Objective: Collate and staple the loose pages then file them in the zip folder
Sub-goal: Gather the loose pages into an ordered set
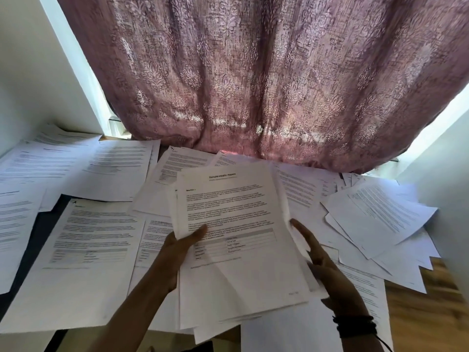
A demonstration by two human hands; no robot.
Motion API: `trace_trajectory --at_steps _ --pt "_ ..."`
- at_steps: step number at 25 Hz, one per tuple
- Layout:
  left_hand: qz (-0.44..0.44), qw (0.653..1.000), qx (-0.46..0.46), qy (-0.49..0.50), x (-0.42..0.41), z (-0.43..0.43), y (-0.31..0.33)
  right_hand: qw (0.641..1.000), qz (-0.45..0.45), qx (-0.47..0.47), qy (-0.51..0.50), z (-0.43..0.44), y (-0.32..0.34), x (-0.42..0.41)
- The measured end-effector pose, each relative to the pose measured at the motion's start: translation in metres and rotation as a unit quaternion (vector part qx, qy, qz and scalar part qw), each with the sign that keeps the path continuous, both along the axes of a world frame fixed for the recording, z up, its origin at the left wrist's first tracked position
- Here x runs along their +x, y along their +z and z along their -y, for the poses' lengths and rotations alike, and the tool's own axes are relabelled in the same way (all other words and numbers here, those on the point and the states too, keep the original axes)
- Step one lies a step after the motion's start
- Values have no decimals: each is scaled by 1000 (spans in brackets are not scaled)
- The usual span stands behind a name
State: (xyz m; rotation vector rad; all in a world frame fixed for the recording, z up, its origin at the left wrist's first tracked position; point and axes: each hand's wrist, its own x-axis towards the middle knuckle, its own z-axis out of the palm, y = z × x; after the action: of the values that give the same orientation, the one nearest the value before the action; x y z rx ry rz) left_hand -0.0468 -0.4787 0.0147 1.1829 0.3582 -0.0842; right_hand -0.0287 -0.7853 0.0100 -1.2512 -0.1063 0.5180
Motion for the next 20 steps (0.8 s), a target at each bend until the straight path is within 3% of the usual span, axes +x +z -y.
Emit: trace_trajectory --at_steps 3,6,9,11,20 --pt "49 999 15 -5 5 3 6 999 -1 -38 -7 1 15 9" --pt "102 992 80 -5 12 10 16 995 56 -85 -8 -9 19 17" --pt "167 975 144 -10 21 18 28 966 164 -172 -100 -27 17 24" --pt "190 968 165 -17 25 21 32 951 193 -181 -158 -34 10 24" --pt "164 964 205 -47 23 32 7 949 180 -186 -182 -35 -31 8"
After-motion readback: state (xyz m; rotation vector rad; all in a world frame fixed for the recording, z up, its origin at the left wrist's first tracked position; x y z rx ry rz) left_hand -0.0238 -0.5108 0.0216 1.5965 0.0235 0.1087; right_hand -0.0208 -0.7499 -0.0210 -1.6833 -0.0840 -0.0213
